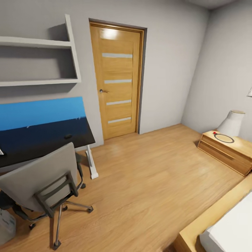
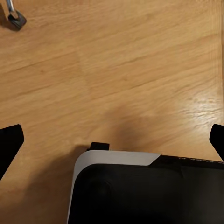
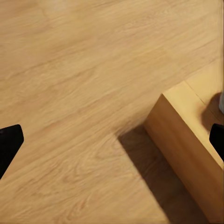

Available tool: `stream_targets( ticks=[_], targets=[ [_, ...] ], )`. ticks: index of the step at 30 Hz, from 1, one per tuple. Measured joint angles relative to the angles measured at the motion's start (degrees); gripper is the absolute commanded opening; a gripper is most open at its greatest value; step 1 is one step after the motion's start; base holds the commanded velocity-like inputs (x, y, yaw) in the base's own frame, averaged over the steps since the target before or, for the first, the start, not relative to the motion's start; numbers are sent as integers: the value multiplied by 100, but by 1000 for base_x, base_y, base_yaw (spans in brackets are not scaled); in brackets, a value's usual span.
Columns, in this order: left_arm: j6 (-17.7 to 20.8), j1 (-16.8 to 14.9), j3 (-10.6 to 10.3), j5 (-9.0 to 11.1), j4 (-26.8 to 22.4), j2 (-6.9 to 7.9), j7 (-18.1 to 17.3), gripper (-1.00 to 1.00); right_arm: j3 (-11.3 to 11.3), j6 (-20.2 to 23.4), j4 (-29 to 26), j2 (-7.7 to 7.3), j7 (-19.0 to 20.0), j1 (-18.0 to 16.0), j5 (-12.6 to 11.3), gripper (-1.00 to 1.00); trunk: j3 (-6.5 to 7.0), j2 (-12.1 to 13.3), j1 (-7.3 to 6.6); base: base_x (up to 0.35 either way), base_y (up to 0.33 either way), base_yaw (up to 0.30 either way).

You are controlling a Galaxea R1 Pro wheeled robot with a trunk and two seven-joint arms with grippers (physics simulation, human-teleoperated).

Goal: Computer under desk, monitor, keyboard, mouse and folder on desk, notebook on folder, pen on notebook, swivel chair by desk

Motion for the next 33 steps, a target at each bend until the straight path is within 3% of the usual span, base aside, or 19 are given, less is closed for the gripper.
stream_targets(
  ticks=[17,33],
  targets=[
    [-6,0,8,3,-1,1,1,100,0,-6,0,0,1,-1,1,100,-28,0,-1,227,197,-290],
    [-6,0,8,3,-2,-1,-1,100,6,-17,0,13,2,0,19,100,-28,0,0,78,41,-286]
  ],
)
